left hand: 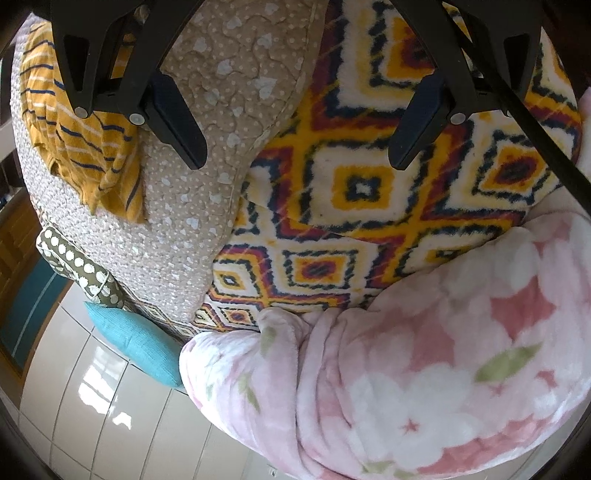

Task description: Fold small clothes

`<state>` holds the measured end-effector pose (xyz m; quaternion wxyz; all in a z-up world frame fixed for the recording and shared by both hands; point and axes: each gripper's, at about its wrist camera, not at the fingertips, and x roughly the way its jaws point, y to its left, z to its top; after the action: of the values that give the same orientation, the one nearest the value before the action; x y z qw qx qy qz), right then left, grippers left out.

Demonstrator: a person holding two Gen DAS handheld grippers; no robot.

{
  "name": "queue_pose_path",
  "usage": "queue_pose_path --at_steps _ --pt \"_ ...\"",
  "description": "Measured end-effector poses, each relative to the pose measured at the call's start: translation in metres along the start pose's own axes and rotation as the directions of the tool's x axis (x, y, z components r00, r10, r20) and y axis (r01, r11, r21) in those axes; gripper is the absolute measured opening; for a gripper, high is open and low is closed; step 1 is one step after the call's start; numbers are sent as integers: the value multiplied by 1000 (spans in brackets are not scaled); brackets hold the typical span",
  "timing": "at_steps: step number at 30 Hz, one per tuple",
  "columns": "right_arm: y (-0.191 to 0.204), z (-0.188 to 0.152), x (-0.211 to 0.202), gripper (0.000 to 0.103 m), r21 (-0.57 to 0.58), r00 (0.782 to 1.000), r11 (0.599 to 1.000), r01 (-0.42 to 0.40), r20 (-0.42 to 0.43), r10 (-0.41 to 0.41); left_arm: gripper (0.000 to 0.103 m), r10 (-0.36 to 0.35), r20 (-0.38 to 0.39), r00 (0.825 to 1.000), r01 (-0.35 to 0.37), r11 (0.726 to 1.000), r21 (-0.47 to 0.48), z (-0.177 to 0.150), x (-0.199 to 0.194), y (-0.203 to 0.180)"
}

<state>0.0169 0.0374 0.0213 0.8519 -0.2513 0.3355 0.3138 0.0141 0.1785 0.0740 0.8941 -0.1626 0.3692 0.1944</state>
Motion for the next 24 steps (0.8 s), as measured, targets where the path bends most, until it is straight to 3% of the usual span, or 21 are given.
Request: queue_pose_path --at_steps 3,4,6,8,10,13,18,24 --pt "5 -1 -16 26 -18 999 999 -38 24 39 98 -3 -5 1000 3 1000 -4 0 0 1" --pt "6 -4 -24 28 -29 999 999 -16 34 16 98 -5 -5 1000 5 1000 -9 0 0 2" --pt "7 -13 -35 35 -66 997 996 64 44 -61 98 -11 -7 1000 11 1000 -21 1 1 4" --pt "9 -27 -39 36 -127 988 980 155 47 -150 98 -15 -11 1000 15 1000 -26 1 1 4" --pt "11 -43 -32 36 -206 965 943 262 31 -261 98 -17 -12 1000 17 1000 -22 1 1 5" --pt "14 -55 -16 35 -281 937 897 340 15 -350 98 -22 -8 1000 22 1000 -16 1 0 3" --pt "23 -30 14 35 -356 888 823 442 42 -459 98 -24 -10 1000 24 999 -21 0 0 3" --pt "5 3 55 31 -346 860 808 478 -5 -511 98 -29 -1 1000 29 998 -57 4 -3 12"
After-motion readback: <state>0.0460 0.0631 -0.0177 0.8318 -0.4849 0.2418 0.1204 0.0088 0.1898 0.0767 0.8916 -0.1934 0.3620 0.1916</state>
